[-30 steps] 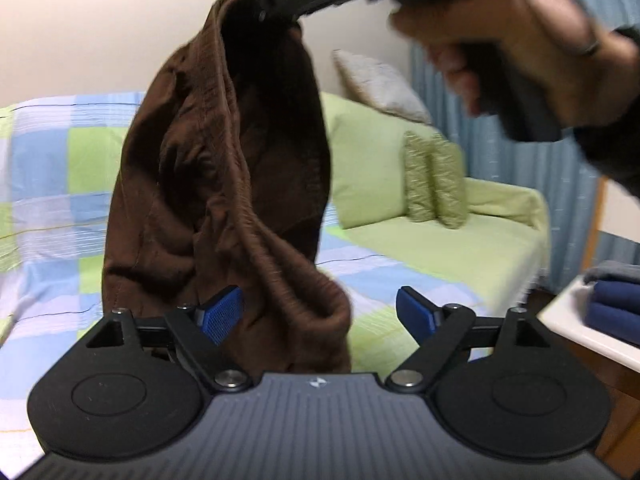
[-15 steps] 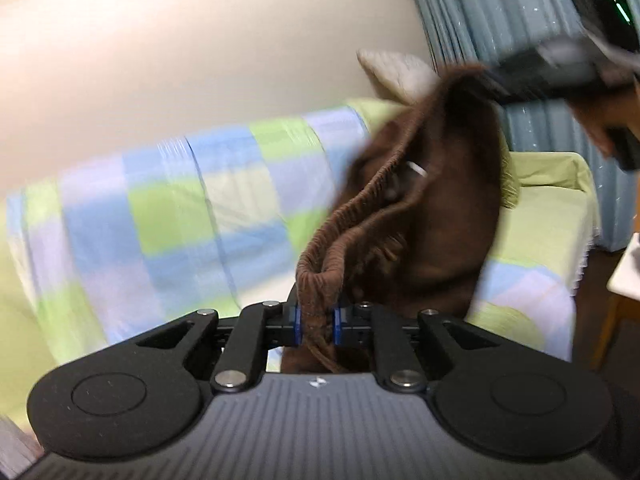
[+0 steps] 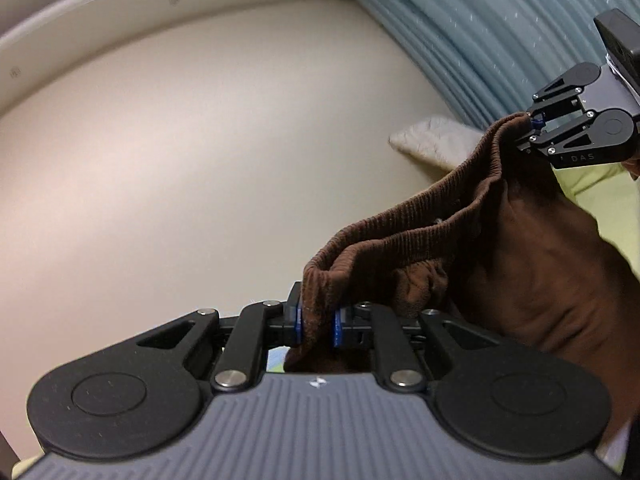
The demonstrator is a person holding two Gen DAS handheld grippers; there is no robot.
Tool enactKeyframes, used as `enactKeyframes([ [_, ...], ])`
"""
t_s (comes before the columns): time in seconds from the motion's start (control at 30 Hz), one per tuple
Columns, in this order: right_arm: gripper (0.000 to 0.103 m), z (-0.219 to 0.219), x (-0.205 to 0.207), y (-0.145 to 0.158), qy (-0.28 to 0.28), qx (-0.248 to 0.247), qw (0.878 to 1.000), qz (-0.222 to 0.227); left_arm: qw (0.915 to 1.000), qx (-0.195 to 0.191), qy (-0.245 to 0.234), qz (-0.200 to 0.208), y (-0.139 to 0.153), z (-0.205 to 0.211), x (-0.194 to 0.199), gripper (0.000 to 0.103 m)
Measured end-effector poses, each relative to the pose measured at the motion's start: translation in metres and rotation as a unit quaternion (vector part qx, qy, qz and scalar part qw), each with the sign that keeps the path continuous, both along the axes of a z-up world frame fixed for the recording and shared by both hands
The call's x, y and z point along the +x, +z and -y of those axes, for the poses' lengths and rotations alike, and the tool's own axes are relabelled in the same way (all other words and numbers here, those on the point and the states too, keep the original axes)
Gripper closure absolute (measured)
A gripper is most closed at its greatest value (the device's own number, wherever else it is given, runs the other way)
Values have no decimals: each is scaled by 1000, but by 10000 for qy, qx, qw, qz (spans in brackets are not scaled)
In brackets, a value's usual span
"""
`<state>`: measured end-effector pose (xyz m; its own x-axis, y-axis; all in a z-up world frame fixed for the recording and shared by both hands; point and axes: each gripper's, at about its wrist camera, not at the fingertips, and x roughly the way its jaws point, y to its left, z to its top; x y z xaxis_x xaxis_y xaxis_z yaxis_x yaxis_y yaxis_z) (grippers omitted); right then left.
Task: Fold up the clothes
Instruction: 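Lay the brown shorts flat on the checked sheet and open both grippers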
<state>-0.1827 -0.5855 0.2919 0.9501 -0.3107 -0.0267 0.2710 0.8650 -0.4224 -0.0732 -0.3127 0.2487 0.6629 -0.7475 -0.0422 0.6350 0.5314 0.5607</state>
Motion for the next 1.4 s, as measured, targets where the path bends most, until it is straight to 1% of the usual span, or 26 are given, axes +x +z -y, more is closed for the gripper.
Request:
enactKeyframes([
  [0.07,94,9,18,-16,-4,106,9997,-208,9995,195,80,-244,-28,19,28,88],
  [0.1,94,20,36,-36,-12,237,9988,-422,9982,334,115,-490,-51,35,50,88],
  [0.13,94,25,48,-50,-18,309,9980,-556,9970,418,130,-635,-66,43,62,88],
  [0.17,94,36,70,-77,-36,457,9954,-840,9942,583,163,-885,-93,60,83,88],
  [0.23,94,50,95,-115,-65,692,9903,-1202,9864,920,229,-1346,-148,91,122,88],
  [0.27,94,63,119,-154,-99,926,9833,-1566,9839,986,235,-1473,-162,98,131,88],
  [0.33,94,74,139,-195,-153,1113,9746,-1937,9743,1195,250,-1896,-206,120,159,88],
  [0.37,94,79,146,-213,-180,1189,9704,-2097,9680,1351,282,-2098,-236,134,174,88],
  [0.47,94,97,173,-291,-283,1523,9488,-2751,9633,1467,310,-2226,-261,144,192,88],
  [0.57,94,104,171,-299,-294,1518,9487,-2757,9665,1381,290,-2144,-253,148,205,88],
  [0.63,94,112,173,-290,-299,1418,9539,-2628,9710,1172,359,-2052,-249,151,221,88],
  [0.73,94,121,200,-285,-320,1181,9614,-2465,9719,1059,509,-2040,-276,175,244,88],
  [0.8,94,129,228,-296,-349,1035,9623,-2491,9682,1126,701,-2122,-283,194,268,87],
  [0.87,94,139,257,-318,-357,1093,9563,-2689,9573,1281,908,-2426,-314,207,293,84],
  [0.9,94,144,269,-329,-351,1188,9508,-2839,9545,1311,960,-2501,-315,207,296,80],
  [0.97,90,150,287,-350,-358,1320,9413,-3085,9468,1437,1092,-2663,-340,215,308,77],
  [1.0,86,151,297,-367,-382,1319,9351,-3266,9444,1508,1147,-2687,-354,217,312,73],
  [1.03,82,151,305,-383,-395,1315,9298,-3415,9439,1522,1167,-2689,-359,217,313,60],
  [1.07,79,150,306,-392,-385,1304,9275,-3481,9442,1490,1221,-2671,-364,214,314,54],
  [1.1,74,149,306,-398,-378,1306,9261,-3520,9444,1448,1269,-2664,-368,210,314,46],
  [1.13,72,149,304,-398,-377,1352,9267,-3485,9443,1346,1286,-2712,-367,203,314,44],
  [1.17,71,151,298,-395,-379,1459,9275,-3422,9441,1251,1300,-2759,-365,196,314,44],
  [1.23,68,159,276,-381,-412,1906,9270,-3203,9432,1143,1283,-2842,-362,190,314,44],
  [1.3,65,168,249,-360,-459,2366,9237,-2978,9414,997,1221,-2983,-354,165,302,44],
  [1.33,59,171,239,-355,-463,2518,9219,-2909,9404,939,1179,-3049,-350,152,295,44],
  [1.4,55,172,203,-344,-508,2929,9151,-2726,9368,886,1049,-3219,-344,123,280,43],
])
